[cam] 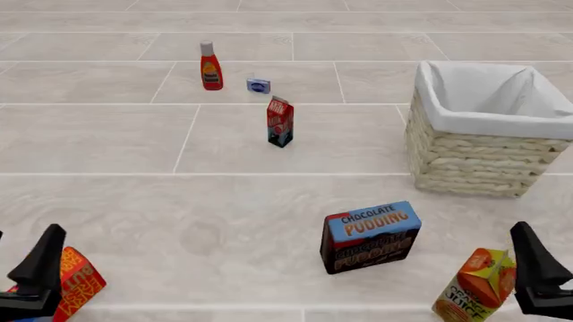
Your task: Pick the milk and place it in the basket.
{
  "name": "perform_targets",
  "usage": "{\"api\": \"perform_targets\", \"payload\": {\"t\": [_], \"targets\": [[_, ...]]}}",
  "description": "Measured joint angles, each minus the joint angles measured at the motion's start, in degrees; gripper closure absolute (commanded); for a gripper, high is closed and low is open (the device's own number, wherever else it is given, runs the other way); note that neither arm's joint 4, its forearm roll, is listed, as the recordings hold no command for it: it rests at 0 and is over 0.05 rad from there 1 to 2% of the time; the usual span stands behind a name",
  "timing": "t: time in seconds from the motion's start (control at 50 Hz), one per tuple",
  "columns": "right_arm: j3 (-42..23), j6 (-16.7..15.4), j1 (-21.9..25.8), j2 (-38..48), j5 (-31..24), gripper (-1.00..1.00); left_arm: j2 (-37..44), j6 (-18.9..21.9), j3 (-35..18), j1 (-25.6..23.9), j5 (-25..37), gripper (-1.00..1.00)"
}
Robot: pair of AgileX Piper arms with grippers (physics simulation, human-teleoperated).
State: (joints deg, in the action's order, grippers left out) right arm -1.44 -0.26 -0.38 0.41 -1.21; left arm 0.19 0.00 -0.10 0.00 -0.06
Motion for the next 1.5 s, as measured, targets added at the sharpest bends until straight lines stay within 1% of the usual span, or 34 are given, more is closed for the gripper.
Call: {"api": "perform_targets", "payload": {"t": [0.08, 0.28, 0.4, 0.52, 0.86, 1.02, 1.3, 1.5], "targets": [[0.4, -0.5, 0.3, 2.8, 2.6, -1.0, 0.1, 0.0, -0.1, 0.0, 0.0, -1.0], [-1.0, -1.7, 2.2, 14.4, 10.6, -1.0, 0.2, 0.0, -0.2, 0.0, 0.0, -1.0], [-4.1, -2.9, 4.1, 21.3, 13.3, -1.0, 0.3, 0.0, -0.2, 0.0, 0.0, -1.0], [-9.0, -4.4, 7.1, 27.7, 13.8, -1.0, 0.3, 0.0, -0.2, 0.0, -0.1, -1.0], [-28.1, -9.5, 15.8, 43.8, 7.6, -1.0, 0.4, 0.0, -0.3, 0.0, 0.0, -1.0], [-37.2, -12.7, 19.5, 51.4, 4.6, -1.0, 0.4, 0.0, -0.3, 0.0, 0.0, -1.0], [-54.8, -15.5, 25.2, 67.3, -3.2, -1.0, 0.5, 0.0, -0.4, 0.0, 0.0, -1.0], [-66.7, -18.1, 27.2, 77.1, -8.5, -1.0, 0.7, 0.0, -0.3, 0.0, -0.2, -1.0]]}}
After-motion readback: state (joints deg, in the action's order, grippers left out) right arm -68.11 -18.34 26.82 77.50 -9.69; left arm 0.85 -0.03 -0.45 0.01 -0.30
